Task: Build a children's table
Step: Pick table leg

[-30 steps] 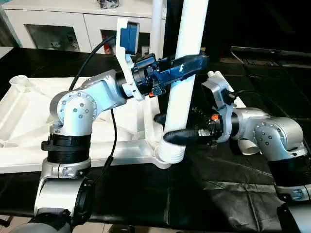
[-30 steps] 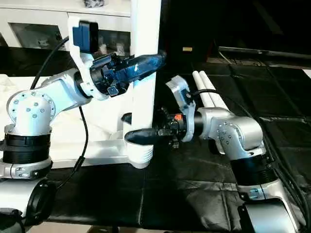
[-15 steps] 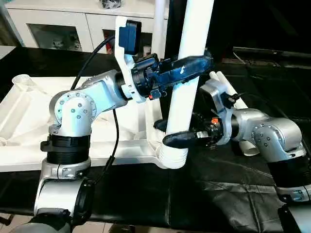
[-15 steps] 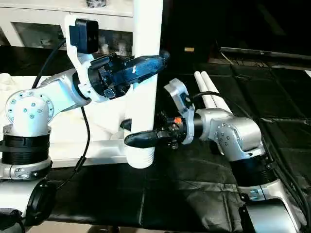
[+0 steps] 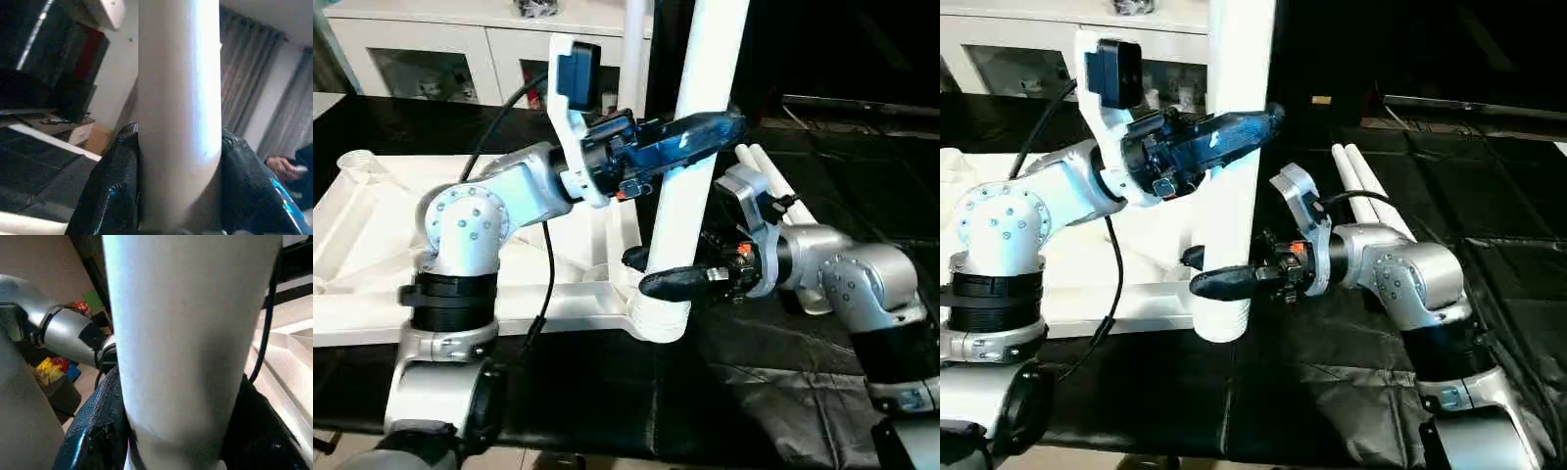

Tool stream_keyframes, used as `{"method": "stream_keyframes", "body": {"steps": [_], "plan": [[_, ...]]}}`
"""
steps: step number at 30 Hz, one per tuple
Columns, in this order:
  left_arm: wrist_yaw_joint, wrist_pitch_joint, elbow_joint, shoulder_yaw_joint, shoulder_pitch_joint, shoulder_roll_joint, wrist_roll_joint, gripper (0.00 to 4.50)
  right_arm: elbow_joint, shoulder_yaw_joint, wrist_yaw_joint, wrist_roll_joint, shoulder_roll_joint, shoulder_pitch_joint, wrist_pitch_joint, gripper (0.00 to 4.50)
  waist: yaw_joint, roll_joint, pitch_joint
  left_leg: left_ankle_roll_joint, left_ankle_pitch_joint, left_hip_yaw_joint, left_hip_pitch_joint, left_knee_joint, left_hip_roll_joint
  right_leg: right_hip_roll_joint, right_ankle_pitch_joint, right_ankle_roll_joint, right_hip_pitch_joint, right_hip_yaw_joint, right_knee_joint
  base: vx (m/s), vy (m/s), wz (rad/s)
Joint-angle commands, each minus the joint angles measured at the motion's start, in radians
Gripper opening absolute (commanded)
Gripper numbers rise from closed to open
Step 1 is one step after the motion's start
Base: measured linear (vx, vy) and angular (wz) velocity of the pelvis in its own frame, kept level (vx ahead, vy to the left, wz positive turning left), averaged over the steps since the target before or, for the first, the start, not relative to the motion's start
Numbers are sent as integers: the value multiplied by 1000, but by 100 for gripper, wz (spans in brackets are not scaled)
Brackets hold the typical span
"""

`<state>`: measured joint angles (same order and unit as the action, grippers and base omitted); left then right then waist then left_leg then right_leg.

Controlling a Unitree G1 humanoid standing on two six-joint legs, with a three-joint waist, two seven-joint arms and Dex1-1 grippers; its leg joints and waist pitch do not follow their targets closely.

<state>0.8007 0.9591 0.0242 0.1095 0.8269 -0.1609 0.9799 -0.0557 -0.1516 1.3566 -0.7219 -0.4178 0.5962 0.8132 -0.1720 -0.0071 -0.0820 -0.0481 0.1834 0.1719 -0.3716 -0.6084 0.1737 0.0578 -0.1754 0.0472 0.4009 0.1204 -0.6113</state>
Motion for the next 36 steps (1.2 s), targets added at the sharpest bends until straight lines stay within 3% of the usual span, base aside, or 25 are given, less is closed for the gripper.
{"method": "stream_keyframes", "body": {"steps": [1, 5, 11, 17, 22, 25, 26, 27, 28, 29, 31, 33, 36], "plan": [[-44, -8, -16, 2, 29, 14, -1, 251, 4, 5, -47, 4, 16, -5, 6, 196, -4, -3, 97, 34, 76, -25, 5, 55, 60, 102, -280, 81, -68, -68, 81, 0, 0, 0], [-62, -17, -35, 4, 28, 23, -5, 272, 3, 22, -82, -1, 39, -11, 1, 194, -3, -2, 98, 30, 76, -25, 5, 55, 60, 102, -275, 83, -68, -68, 80, 0, 0, 0], [-157, -136, -59, 36, 10, 87, -49, 323, 1, 99, -222, -19, 150, -42, -62, 193, -1, 0, 97, 25, 81, -26, 6, 56, 62, 105, -265, 85, -66, -68, 81, 0, 0, 0], [-274, -208, -68, 101, 13, 169, -17, 326, -7, 141, -392, 11, 241, -53, -105, 193, 0, 3, 97, 12, 88, -27, 5, 58, 63, 107, -253, 90, -67, -69, 80, 0, 0, 0], [-356, -308, -62, 192, 29, 170, -25, 326, -31, 175, -520, 79, 299, -59, -211, 193, 2, 5, 96, 0, 103, -28, 6, 61, 62, 107, -269, 70, -66, -68, 84, 0, 0, 0], [-399, -323, -72, 213, 19, 137, -67, 326, -39, 172, -614, 164, 322, -70, -330, 193, 9, 9, 98, -15, 104, -30, 9, 63, 63, 106, -242, 60, -63, -69, 78, 0, 0, 0], [-414, -325, -72, 210, 14, 124, -89, 326, -42, 176, -625, 180, 335, -73, -376, 193, 11, 9, 97, -16, 107, -28, 9, 63, 62, 106, -241, 59, -62, -70, 78, 0, 0, 0], [-462, -319, -54, 176, 3, 83, -179, 326, -37, 145, -635, 219, 315, -77, -370, 193, 12, 7, 96, -14, 109, -29, 10, 65, 63, 104, -241, 52, -63, -70, 76, 0, 0, 0], [-462, -319, -54, 176, 3, 83, -179, 326, -37, 145, -635, 219, 315, -77, -370, 193, 13, 7, 96, -11, 108, -31, 9, 66, 62, 101, -242, 42, -64, -70, 77, 0, 0, 0], [-505, -321, -24, 88, -15, 15, -329, 326, -29, 111, -648, 259, 303, -84, -368, 193, 13, 7, 96, -8, 107, -32, 11, 67, 63, 100, -241, 27, -63, -71, 76, 0, 0, 0], [-528, -315, -3, 37, -28, -16, -397, 326, -22, 83, -651, 293, 295, -88, -388, 193, 14, 6, 93, -12, 125, -31, 14, 69, 62, 102, -286, -7, -62, -72, 82, 0, 0, 0], [-529, -326, 3, -17, -39, -37, -446, 326, -14, 60, -657, 316, 294, -93, -402, 193, 13, 7, 94, -16, 120, -32, 14, 69, 63, 104, -284, -7, -61, -73, 81, 0, 0, 0], [-497, -338, -25, -98, -49, -44, -482, 326, -11, 9, -660, 365, 289, -104, -431, 193, 12, 7, 94, -12, 115, -30, 13, 67, 67, 106, -245, 40, -57, -75, 76, 0, 0, 0]]}}
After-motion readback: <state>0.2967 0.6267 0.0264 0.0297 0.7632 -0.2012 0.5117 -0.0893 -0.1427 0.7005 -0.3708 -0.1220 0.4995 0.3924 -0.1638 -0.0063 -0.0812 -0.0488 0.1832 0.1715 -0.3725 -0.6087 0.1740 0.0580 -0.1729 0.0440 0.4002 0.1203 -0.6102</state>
